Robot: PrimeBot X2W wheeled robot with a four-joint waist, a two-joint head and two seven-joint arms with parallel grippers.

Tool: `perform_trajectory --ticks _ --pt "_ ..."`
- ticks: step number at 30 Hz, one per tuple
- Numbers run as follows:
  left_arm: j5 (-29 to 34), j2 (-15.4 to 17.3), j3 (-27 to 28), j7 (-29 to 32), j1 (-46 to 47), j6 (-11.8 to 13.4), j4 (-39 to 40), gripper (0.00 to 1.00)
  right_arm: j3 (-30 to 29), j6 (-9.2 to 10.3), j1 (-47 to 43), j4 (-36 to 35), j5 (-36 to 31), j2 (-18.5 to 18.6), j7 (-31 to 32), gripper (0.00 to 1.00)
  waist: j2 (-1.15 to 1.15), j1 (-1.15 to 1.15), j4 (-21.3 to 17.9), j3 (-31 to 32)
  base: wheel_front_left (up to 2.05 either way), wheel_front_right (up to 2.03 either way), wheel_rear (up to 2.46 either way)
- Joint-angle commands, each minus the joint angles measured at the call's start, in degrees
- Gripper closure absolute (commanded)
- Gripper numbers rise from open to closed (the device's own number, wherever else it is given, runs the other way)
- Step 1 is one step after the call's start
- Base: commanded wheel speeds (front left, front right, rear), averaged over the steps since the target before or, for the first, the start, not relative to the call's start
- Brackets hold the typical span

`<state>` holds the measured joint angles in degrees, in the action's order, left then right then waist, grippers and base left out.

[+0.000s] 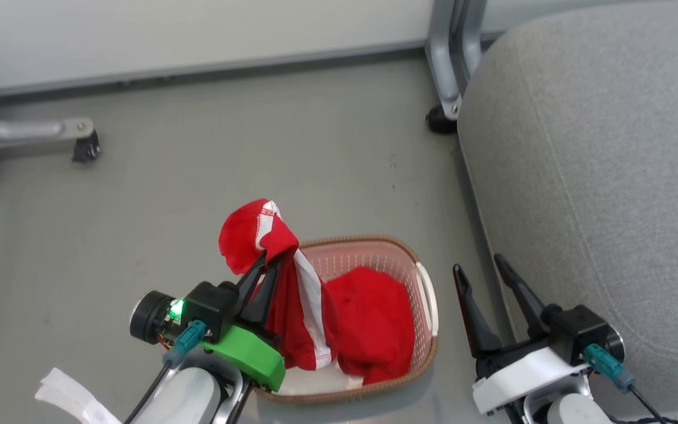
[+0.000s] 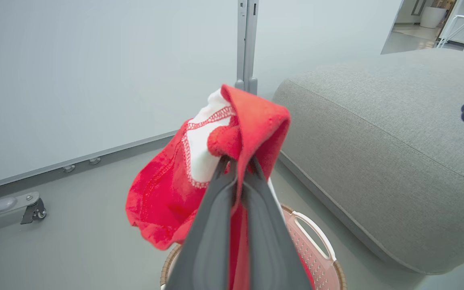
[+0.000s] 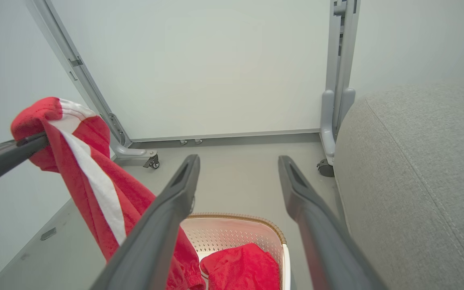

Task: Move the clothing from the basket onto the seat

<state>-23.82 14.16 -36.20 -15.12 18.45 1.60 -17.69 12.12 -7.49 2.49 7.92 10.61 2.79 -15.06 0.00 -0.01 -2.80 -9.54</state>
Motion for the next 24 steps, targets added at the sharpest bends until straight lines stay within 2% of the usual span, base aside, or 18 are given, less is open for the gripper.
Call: perform_trajectory --ticks 1,12,24 --pt "1.18 -0.45 1.13 -0.04 -1.38 -0.26 1.23 1.00 0.39 0.00 -1.11 0.19 0.39 0.19 -0.18 0.00 0.00 0.01 0.24 8.20 0.00 0.00 0.00" --pt "6.83 -3.68 5.64 -0.05 -1.46 -4.90 7.03 1.00 2.86 0.00 -2.59 1.49 1.00 0.20 -0.18 0.00 0.00 0.01 0.50 10.76 0.00 0.00 0.00" --pt "9.04 -5.40 0.61 -0.05 2.57 -8.18 10.26 1.00 7.94 0.00 0.16 1.69 0.92 0.18 -0.18 0.00 0.00 0.01 1.99 10.11 0.00 0.00 0.00"
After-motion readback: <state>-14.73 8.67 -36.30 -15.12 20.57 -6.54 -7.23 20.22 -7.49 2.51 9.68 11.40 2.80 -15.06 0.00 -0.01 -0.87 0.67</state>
